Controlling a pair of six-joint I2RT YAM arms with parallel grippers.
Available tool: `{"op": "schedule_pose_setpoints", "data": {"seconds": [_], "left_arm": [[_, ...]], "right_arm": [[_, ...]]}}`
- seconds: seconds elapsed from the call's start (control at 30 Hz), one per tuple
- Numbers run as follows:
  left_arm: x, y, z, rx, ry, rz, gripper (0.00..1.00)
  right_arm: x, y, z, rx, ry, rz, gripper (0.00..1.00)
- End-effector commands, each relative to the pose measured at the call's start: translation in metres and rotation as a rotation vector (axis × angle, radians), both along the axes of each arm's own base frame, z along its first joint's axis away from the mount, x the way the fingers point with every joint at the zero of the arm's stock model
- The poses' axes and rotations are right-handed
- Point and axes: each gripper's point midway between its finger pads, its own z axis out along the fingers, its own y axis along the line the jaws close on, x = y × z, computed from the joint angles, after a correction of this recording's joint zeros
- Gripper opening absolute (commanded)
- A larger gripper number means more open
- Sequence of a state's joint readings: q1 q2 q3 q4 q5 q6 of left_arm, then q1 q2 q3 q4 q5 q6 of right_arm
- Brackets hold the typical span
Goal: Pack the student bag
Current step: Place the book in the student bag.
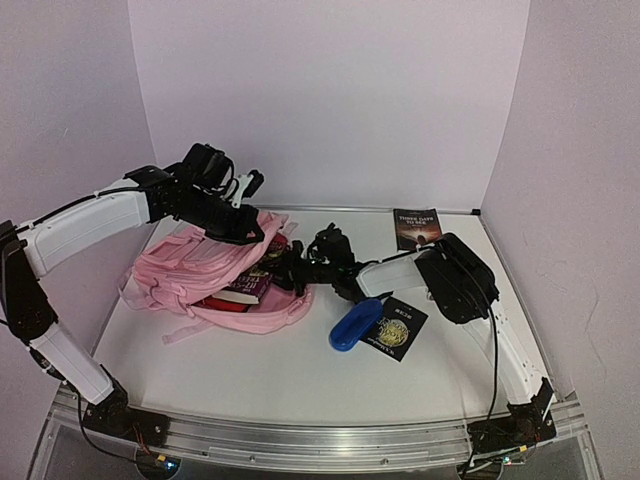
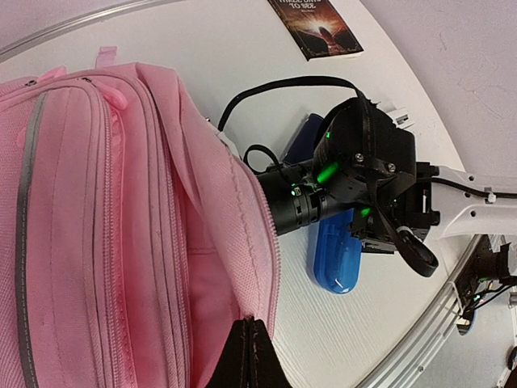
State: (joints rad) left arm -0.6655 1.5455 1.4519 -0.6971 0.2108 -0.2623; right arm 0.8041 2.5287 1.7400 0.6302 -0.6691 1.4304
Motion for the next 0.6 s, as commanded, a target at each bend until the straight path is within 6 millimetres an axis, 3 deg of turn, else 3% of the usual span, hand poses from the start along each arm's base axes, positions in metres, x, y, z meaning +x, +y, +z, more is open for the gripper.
{"op": "schedule_pose_setpoints", "data": {"seconds": [0.0,0.17,0.23,0.4,0.5,0.57], "left_arm": [[0.000,-0.016,0.042,-0.128,-0.095,-0.045,0.00],[0.001,-0.010,0.042,-0.117,-0.102,-0.021,0.00],[0.001,-0.007,0.041,-0.108,-0.103,-0.009,0.00],[0.000,0.000,0.038,-0.103,-0.097,0.007,0.00],[-0.001,0.002,0.034,-0.100,-0.087,0.010,0.00],[-0.003,0.003,0.030,-0.098,-0.078,0.008,0.00]], "right_arm": [[-0.026,0.026,0.011,-0.038,-0.052,0.084,0.18],[-0.022,0.011,0.015,-0.169,-0.152,0.089,0.76],[-0.020,0.001,0.027,-0.196,-0.201,0.081,0.87],[-0.020,-0.026,0.065,-0.247,-0.354,0.067,0.85],[-0.016,-0.046,0.071,-0.314,-0.427,0.057,0.81],[-0.016,-0.058,0.078,-0.339,-0.474,0.054,0.72]]}}
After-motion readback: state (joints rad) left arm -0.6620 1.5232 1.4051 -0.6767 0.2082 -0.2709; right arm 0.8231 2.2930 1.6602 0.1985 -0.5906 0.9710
